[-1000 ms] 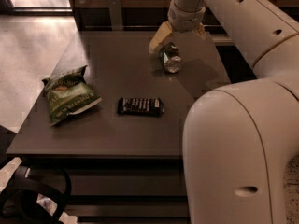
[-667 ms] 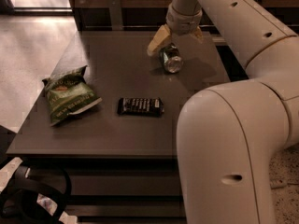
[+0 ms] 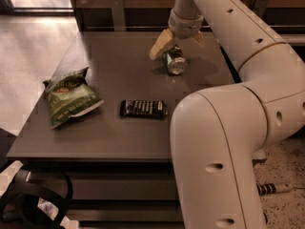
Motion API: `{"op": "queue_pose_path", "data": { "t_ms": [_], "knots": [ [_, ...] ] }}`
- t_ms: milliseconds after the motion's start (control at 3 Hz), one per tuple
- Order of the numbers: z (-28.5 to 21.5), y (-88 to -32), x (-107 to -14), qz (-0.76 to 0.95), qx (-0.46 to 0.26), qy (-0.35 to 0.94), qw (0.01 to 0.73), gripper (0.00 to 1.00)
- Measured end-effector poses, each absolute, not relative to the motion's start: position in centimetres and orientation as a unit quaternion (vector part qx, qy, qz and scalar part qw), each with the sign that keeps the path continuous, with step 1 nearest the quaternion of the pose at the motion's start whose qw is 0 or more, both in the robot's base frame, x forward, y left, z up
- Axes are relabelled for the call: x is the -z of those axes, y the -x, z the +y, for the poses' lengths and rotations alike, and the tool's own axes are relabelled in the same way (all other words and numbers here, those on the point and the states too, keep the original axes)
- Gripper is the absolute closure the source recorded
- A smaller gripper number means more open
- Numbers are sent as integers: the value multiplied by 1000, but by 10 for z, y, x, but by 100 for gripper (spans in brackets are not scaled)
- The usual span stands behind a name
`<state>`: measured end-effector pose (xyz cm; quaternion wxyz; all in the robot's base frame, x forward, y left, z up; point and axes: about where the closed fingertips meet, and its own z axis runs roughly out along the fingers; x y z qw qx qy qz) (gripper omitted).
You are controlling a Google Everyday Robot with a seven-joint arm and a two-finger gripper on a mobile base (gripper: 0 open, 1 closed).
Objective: Place green can upright
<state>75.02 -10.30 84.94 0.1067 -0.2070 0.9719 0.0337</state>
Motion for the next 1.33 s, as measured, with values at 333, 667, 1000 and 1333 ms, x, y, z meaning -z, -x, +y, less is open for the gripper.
{"op": "queue_pose_path", "data": {
  "t_ms": [333,667,1000,1333],
  "knots": [
    [-100,-756,-843,971,-35,214,102,0],
    [-96,-760,-838,970,-35,221,98,20],
    [-92,-763,-834,968,-34,228,94,42],
    [-89,-770,-832,967,-35,228,105,64]
  ]
}}
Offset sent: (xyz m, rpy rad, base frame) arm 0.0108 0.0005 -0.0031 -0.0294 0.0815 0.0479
